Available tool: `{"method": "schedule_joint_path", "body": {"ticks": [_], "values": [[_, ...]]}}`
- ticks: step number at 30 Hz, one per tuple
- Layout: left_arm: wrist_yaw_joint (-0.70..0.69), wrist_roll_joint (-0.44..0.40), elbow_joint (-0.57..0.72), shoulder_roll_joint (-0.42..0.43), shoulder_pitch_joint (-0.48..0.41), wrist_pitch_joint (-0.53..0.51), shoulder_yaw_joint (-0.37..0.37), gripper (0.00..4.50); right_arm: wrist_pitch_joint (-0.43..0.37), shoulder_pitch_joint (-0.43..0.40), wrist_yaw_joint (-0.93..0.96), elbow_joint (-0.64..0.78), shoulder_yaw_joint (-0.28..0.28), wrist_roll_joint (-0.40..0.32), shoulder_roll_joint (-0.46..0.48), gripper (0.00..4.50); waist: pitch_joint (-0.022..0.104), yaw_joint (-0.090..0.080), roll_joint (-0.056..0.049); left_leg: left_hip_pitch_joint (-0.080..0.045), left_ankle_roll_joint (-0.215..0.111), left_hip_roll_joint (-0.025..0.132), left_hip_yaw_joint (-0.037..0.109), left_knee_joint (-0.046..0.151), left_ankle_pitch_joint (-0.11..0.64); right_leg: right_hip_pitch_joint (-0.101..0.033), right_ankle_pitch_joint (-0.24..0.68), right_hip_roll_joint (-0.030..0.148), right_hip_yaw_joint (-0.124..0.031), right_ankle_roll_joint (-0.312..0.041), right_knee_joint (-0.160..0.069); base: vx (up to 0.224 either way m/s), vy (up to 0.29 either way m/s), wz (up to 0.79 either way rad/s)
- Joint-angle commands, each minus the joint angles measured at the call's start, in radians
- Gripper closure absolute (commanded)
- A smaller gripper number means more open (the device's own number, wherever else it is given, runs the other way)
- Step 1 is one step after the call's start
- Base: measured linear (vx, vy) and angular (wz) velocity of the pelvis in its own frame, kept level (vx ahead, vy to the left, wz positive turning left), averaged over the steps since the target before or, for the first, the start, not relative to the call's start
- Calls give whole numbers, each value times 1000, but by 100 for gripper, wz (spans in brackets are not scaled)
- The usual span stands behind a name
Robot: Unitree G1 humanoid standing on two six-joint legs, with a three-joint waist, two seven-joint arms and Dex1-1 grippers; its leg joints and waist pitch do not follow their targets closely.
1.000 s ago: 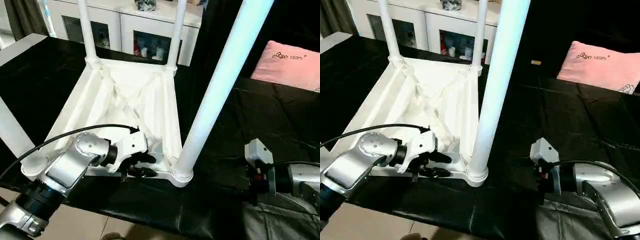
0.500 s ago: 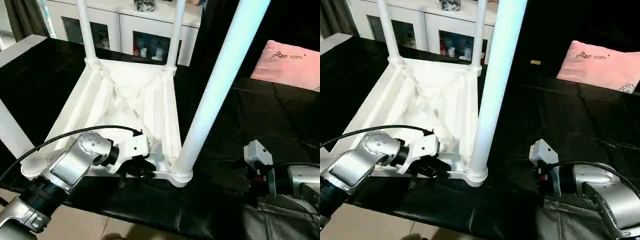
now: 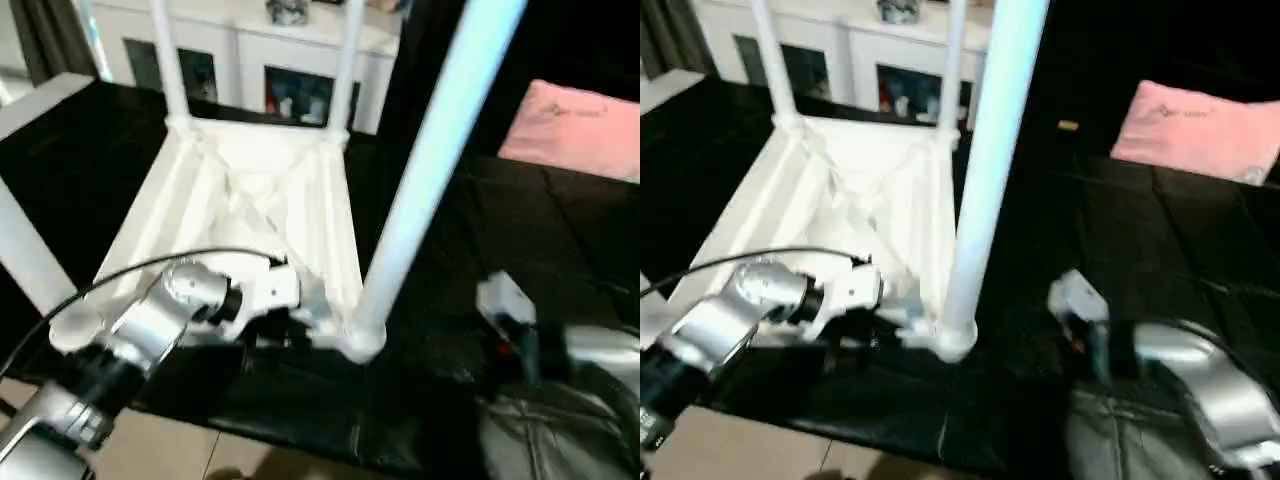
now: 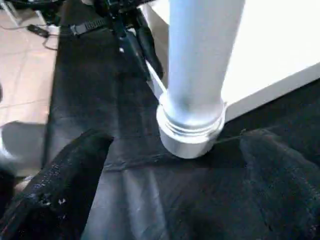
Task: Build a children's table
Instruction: Rotate leg to tighten
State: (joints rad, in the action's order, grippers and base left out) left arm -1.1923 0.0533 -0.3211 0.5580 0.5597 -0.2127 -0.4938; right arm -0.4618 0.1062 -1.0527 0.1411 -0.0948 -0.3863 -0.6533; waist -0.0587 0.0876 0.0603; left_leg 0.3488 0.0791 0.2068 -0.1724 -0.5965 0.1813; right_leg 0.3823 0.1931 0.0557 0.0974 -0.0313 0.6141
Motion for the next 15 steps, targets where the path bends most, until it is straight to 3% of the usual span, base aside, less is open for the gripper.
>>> {"method": "schedule_joint_path", "body": {"ticks": [1,4,8,12,15], "values": [[15,-3,-20,-1,34,31,45,444,12,19,22,-22,-2,16,7,0,61,4,-9,-2,-12,28,16,68,232,-43,407,92,-55,-75,-103,0,0,0],[-65,42,-53,-17,46,41,52,444,27,60,14,-51,-42,29,35,0,68,6,-11,-4,-15,34,14,68,194,-43,276,92,-61,-123,-85,0,0,0],[-135,37,-97,-16,62,73,24,444,66,108,-7,-105,-68,42,73,0,71,6,-14,-1,-23,31,10,66,159,-48,170,92,-63,-166,-73,0,0,0],[-175,22,-126,-19,71,108,7,444,125,149,-30,-168,-85,42,124,0,68,6,-18,-4,-18,33,9,67,177,-47,190,94,-63,-173,-76,0,0,0],[-198,10,-143,-29,77,134,-1,450,141,180,-78,-220,-113,36,143,29,67,7,-16,-7,-12,36,10,70,185,-47,204,94,-64,-173,-76,0,0,0]]}}
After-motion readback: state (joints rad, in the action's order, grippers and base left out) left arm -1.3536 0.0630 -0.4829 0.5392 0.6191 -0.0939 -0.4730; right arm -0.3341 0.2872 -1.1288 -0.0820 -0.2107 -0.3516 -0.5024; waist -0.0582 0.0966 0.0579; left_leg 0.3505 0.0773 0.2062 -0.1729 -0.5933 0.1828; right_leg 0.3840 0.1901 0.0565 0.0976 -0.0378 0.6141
